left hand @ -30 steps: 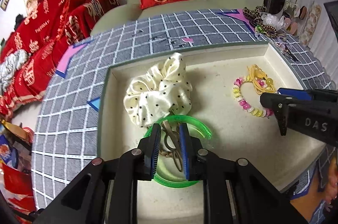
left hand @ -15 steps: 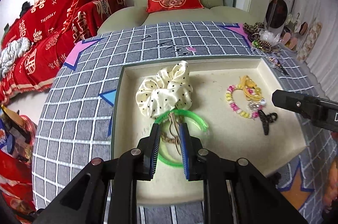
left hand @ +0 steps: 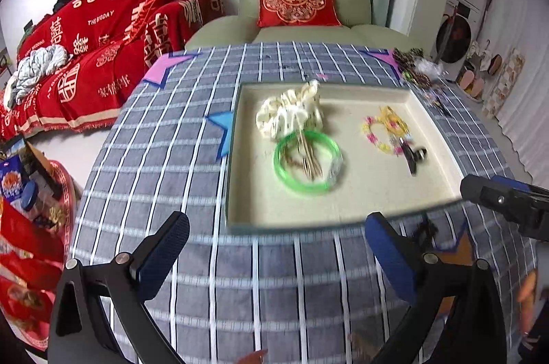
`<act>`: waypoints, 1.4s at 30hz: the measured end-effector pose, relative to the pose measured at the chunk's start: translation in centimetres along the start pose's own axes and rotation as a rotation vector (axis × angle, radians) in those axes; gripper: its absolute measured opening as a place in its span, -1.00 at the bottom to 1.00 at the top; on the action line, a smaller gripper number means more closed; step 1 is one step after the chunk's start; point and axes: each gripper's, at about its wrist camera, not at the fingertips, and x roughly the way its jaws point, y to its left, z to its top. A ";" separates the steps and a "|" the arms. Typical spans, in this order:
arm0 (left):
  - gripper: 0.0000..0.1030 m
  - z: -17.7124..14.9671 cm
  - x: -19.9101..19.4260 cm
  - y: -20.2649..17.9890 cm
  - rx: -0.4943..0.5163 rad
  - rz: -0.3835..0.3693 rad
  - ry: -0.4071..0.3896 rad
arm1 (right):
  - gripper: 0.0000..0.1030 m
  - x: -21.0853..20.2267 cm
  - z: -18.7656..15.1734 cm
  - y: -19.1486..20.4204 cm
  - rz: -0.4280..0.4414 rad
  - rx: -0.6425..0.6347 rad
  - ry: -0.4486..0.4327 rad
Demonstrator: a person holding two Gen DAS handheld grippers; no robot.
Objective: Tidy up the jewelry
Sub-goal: 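Withdraw both open tools from the tray toward the star mat, then grasp the silver barrette with the left tool while the right tool grasps the black beaded clip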
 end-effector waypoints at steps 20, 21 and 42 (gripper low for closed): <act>1.00 -11.0 -5.4 0.0 -0.008 0.052 0.066 | 1.00 -4.8 -11.2 0.0 -0.039 -0.018 0.084; 1.00 -11.3 -5.5 0.0 -0.011 0.054 0.066 | 1.00 -4.9 -11.7 -0.1 -0.043 -0.019 0.088; 1.00 -15.0 -4.6 0.6 -0.121 0.021 0.157 | 1.00 -5.9 -16.5 -2.2 -0.087 -0.019 0.090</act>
